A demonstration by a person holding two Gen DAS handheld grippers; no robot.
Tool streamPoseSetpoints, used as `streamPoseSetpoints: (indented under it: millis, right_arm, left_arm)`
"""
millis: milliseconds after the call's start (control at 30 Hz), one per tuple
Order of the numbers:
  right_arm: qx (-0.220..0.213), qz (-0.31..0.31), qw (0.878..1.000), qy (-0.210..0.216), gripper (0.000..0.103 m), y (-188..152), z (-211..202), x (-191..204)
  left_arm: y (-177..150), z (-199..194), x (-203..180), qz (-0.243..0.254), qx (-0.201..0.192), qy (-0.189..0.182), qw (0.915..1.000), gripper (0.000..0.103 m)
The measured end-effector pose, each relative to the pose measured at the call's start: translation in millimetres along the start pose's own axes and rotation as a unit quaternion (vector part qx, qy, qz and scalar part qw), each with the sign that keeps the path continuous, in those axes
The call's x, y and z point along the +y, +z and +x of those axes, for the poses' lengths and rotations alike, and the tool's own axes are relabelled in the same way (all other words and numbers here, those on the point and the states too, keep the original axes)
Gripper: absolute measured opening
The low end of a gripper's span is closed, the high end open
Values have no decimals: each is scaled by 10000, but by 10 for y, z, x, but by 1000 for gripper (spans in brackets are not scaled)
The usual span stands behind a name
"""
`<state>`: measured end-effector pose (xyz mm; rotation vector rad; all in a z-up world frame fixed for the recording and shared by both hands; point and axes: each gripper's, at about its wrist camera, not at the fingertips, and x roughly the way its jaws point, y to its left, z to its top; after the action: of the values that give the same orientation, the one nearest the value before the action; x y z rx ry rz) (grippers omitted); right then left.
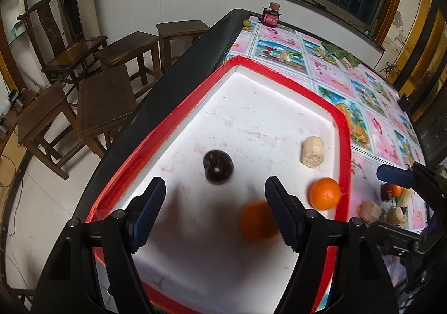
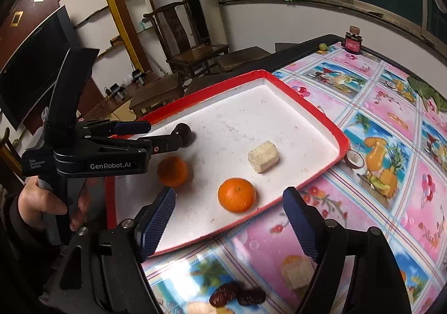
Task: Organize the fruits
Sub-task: 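Open the left tool to drop the date while the right tool releases the orange, then move both open tools back from the tray to the fruit on the tablecloth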
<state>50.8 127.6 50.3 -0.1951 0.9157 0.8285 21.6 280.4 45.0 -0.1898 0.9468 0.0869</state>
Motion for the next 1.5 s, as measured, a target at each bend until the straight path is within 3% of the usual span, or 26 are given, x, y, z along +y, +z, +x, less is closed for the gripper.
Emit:
streamPoseSetpoints:
  millis: [200,433,567,1100,1500]
  right_arm:
    - [33,350,9994,73,90,-113,-233,-115]
    - [-86,637,9979,-53,91,-305,-510,-256]
    - [-172,742,9969,-187,92,-456,-689,-345]
    - [-426,1276,9882,-735,91,-1123,-1368,-812]
    - [-311,1745,9785,-1058,77,-1500,-1434,-1077]
  left_arm:
    - [-40,-37,-179,193,186,-57,9996,75]
    - [-40,-192,-379,378,123,-146,9991,75]
    - [-74,-295,-538,554,75,-268,9981,80]
    - [-259,-469,-1063,1008,91,-851,9912,81]
    - [-466,-436,-1488,1442,326,-1218,9815,81]
